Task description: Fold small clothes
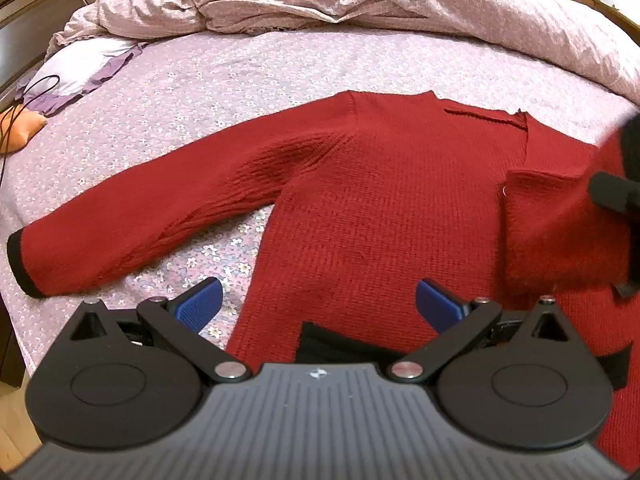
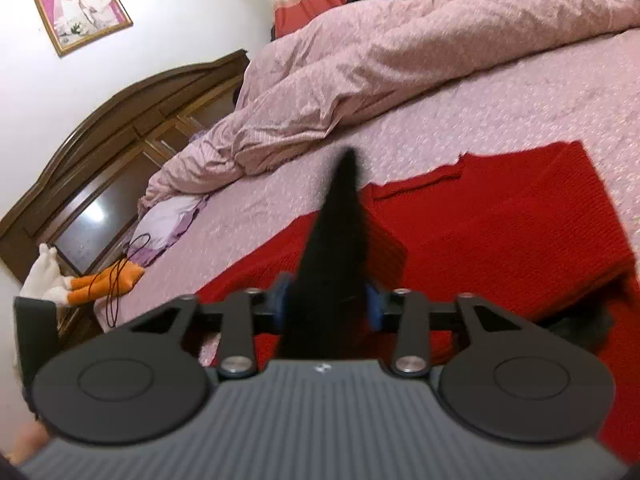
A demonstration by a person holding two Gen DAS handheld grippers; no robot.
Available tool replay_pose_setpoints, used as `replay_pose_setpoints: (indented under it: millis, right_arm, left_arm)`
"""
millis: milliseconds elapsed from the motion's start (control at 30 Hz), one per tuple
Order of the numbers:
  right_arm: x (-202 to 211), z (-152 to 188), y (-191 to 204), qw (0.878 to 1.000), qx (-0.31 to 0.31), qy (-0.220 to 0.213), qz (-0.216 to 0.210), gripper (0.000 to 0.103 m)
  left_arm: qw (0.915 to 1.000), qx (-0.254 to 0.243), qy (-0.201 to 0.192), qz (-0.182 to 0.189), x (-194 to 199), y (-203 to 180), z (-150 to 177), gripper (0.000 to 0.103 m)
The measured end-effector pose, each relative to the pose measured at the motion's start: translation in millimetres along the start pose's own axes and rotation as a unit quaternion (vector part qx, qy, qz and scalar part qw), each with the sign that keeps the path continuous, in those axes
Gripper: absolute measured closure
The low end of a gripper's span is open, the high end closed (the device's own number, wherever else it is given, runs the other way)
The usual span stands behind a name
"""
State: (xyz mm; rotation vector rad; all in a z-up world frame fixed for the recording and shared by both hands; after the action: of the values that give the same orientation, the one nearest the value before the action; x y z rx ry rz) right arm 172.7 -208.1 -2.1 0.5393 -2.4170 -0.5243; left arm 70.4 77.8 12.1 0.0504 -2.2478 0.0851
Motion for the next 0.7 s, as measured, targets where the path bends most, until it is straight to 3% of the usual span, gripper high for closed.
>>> replay_pose_setpoints:
  millis: [133,200,400,700]
  right_arm:
    - [0,5,5,1.0,0.011,0.004,-0.01,0.045]
    - [3,7,5,1.0,0.013,0.001,-0.02,0.033]
    - [15,8,1,0.999,0.001,0.003,-0.051,0.033]
    - [38,9,-26,0.999,-0.001,0.017,0.044,0.033]
  left_arm:
    - [0.9999,0.007,-0.008,-0.002,5,5,-2,0.0]
    - [0.9998,0.013,-0.011,-0.003,6,9,-5,0.0]
    - [0.9998,0.012,-0.017,0.003,16,11,-8,0.0]
    - [0.9972,-0.052,-0.012,0.053,24,-34,8,0.0]
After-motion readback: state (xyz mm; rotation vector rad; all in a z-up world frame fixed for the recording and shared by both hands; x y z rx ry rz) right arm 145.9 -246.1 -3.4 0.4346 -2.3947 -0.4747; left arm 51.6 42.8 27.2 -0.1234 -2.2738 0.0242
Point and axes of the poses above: each gripper's, at about its wrist camera, not at the fingertips, and x roughly against the way its jaws point, y to its left, z to its underside, the point moved 1 cm from there along -x, roughly the way its jaws point, and after that the axes turned 5 degrees about z, right-handed, at the moved point
